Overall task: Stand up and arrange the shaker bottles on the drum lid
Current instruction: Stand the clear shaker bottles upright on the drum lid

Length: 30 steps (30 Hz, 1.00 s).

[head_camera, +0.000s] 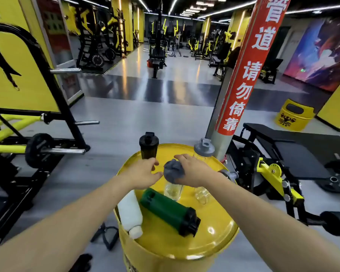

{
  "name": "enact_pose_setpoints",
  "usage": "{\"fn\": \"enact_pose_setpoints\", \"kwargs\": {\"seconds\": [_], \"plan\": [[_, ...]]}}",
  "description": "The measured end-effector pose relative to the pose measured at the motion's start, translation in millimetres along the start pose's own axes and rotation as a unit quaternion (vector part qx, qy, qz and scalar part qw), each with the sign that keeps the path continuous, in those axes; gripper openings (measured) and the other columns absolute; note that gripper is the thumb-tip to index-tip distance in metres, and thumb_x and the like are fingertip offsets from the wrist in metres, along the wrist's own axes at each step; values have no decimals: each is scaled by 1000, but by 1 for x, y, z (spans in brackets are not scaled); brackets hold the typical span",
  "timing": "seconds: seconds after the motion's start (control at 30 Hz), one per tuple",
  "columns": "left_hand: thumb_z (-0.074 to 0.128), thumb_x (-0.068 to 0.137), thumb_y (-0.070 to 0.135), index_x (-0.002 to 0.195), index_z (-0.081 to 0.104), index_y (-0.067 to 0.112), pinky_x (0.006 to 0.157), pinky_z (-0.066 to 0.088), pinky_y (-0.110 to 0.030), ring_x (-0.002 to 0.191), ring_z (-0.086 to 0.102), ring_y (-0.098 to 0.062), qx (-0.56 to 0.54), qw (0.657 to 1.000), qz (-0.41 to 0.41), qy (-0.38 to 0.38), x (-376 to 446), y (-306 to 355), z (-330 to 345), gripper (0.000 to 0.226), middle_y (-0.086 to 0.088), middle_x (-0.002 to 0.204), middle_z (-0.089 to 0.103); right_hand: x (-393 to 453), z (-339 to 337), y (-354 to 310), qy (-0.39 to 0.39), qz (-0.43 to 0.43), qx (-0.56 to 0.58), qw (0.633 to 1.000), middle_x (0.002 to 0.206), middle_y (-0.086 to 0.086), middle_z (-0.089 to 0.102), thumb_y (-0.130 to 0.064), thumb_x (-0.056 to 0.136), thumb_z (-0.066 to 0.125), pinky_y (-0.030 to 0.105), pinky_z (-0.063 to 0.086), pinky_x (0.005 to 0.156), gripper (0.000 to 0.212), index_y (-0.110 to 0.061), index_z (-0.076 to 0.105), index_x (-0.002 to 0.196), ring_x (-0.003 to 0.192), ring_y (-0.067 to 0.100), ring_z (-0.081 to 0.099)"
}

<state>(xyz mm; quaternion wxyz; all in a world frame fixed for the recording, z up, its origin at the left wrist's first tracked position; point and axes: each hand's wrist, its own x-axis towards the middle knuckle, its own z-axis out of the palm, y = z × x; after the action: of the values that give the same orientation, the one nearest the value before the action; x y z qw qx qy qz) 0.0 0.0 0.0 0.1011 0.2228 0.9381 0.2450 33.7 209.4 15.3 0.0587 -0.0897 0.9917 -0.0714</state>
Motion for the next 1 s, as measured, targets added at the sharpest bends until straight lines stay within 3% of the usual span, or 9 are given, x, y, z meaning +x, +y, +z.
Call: {"fn": "enact_pose_setpoints", "kwargs": {"seconds": [0.1,0.2,0.4,0.6,0.67,0.73,0.83,0.93,1.0], "plan": [[57,92,52,143,46,22,87,49,-32,106,62,-19,-101,989,-50,-101,33,-13,14,60,2,127,64,28,8,8,-88,45,22,995,154,3,36,-55,70,79,46,49,98,110,-24,18,157,129,33,50],[58,89,49,138,45,23,91,55,-44,100,69,-26,-170,967,-71,-175,64,-18,25,57,-5,118,67,46,15,16,-124,64,49,989,142,2,45,-52,62,85,49,51,95,118,-29,17,156,122,32,54],[59,91,39,124,45,27,85,57,-45,99,71,-26,-241,949,-76,-186,114,-25,18,38,-4,113,66,82,14,23,-93,121,139,978,103,-5,62,-55,54,82,36,54,66,82,-23,45,120,84,16,64],[60,93,25,125,58,21,92,55,-44,96,72,-21,-372,917,-133,-51,173,-38,3,32,-1,114,68,147,7,34,-26,223,141,964,96,1,66,-65,55,76,32,48,58,88,-16,46,122,86,23,66],[59,93,23,110,66,25,92,56,-41,95,70,-17,-341,933,-109,30,187,-45,-5,18,3,113,71,164,8,39,10,242,115,963,107,7,62,-68,63,74,35,48,64,97,-16,37,137,95,30,63],[62,91,19,100,69,24,87,50,-26,94,66,-15,-251,959,-64,117,193,-53,-13,13,4,104,73,177,9,44,27,255,102,961,125,16,58,-69,71,70,36,51,70,105,-21,24,152,101,35,64],[67,85,27,108,70,20,86,44,-26,105,61,-21,-81,979,2,185,196,-72,-24,24,2,110,71,195,14,49,60,261,115,956,135,18,53,-76,72,64,38,53,75,103,-31,22,155,104,36,64],[65,72,61,130,56,27,103,42,-40,125,47,-25,91,987,42,127,203,-94,-29,67,3,131,58,204,18,50,76,250,108,959,129,16,53,-79,73,62,41,54,79,97,-34,26,152,107,38,62],[69,67,70,144,43,27,110,36,-42,135,41,-26,96,993,24,61,207,-103,-29,92,2,147,47,203,18,51,72,234,97,965,129,16,48,-78,77,60,41,52,82,96,-31,25,153,111,41,59]]}}
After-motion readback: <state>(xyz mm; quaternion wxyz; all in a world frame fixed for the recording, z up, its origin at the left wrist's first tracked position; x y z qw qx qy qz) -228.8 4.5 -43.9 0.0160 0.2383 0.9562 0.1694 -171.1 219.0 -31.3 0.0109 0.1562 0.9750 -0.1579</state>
